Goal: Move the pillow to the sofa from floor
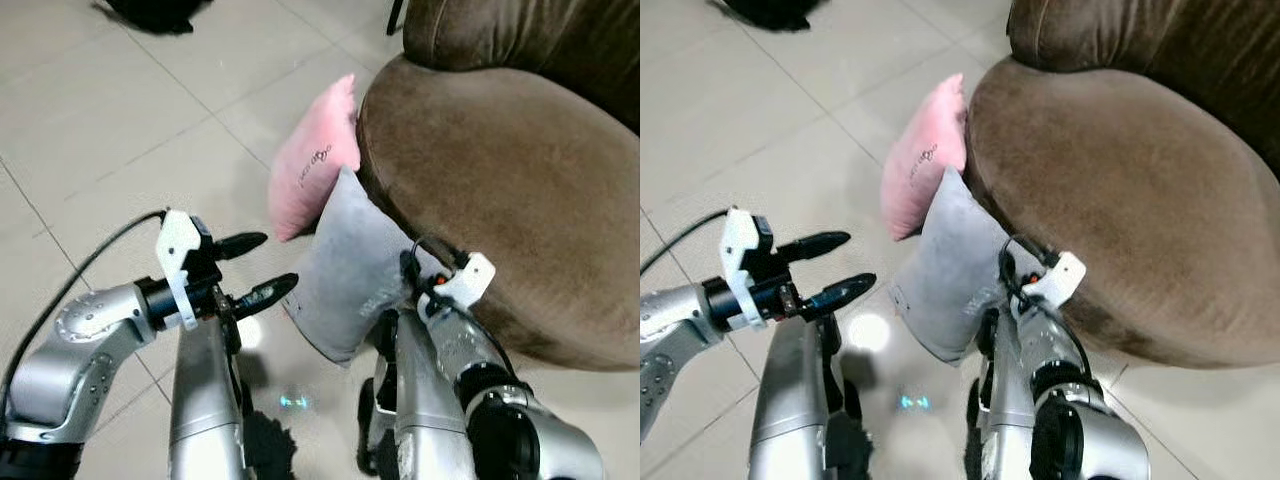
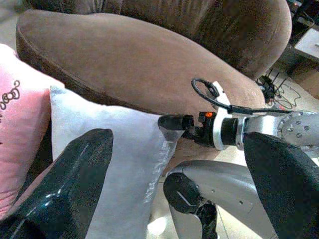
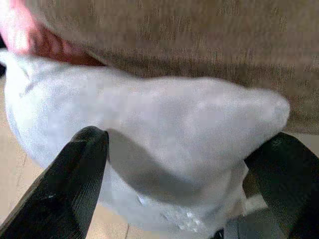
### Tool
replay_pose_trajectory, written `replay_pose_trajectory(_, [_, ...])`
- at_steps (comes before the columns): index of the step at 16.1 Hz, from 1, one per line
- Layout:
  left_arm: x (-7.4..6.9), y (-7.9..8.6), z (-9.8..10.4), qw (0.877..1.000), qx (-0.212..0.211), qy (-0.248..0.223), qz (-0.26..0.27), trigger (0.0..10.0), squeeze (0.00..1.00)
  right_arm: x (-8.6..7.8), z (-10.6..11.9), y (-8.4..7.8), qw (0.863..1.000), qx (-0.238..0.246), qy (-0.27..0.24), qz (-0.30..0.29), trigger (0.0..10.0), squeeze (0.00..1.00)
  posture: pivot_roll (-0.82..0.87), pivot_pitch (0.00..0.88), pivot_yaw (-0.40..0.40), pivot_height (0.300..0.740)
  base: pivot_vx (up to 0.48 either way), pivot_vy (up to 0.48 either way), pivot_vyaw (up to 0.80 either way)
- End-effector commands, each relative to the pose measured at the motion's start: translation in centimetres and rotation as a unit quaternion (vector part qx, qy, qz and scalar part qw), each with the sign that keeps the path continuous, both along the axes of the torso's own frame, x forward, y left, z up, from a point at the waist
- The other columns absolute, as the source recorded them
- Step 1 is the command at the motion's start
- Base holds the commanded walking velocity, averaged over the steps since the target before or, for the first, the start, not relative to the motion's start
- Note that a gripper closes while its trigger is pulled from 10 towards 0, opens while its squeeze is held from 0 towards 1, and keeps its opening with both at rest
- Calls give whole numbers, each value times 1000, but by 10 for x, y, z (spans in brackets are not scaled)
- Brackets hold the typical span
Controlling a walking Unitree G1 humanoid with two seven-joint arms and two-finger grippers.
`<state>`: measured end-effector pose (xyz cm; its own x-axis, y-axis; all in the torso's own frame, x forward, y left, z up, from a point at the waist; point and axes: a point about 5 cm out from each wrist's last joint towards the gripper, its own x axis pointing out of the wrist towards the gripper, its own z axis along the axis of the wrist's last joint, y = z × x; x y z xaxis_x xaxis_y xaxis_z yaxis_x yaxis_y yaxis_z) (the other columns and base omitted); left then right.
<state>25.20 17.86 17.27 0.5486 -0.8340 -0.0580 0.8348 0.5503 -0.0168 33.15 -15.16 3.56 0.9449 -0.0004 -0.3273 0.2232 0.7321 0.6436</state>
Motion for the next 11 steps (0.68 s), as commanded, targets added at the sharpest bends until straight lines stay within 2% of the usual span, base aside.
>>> replay_pose_trajectory(1, [-4,-1,2,1000,0,1,-6,10000,0,-5,-6,-3,1000,9,10,-16,10000,384,190,365,-102,518,0,0,0])
replay_pose_trajectory(2, [-6,0,2,1000,0,2,-4,10000,0,-2,-3,0,1000,5,-1,-8,10000,0,184,378,-118,518,0,0,0])
replay_pose_trajectory(5, [-12,1,1,1000,1,6,1,10000,0,-1,0,7,1000,4,-14,5,9804,0,185,393,-132,518,0,0,0])
replay_pose_trajectory(6, [-13,1,1,1000,1,7,2,10000,0,-1,-1,8,1000,4,-14,6,7098,0,188,396,-132,518,0,0,0])
replay_pose_trajectory(7, [-15,2,1,1000,1,8,2,10000,0,-2,-1,9,1000,5,-16,5,1490,0,190,400,-132,518,0,0,0])
replay_pose_trajectory(8, [-16,2,1,1000,2,9,3,10000,0,-2,-1,9,1000,9,-19,3,0,0,192,402,-131,518,0,0,0])
replay_pose_trajectory(11, [-18,3,1,1000,4,13,3,10000,0,-3,-2,11,1000,10,-26,0,0,0,189,405,-128,518,0,0,0])
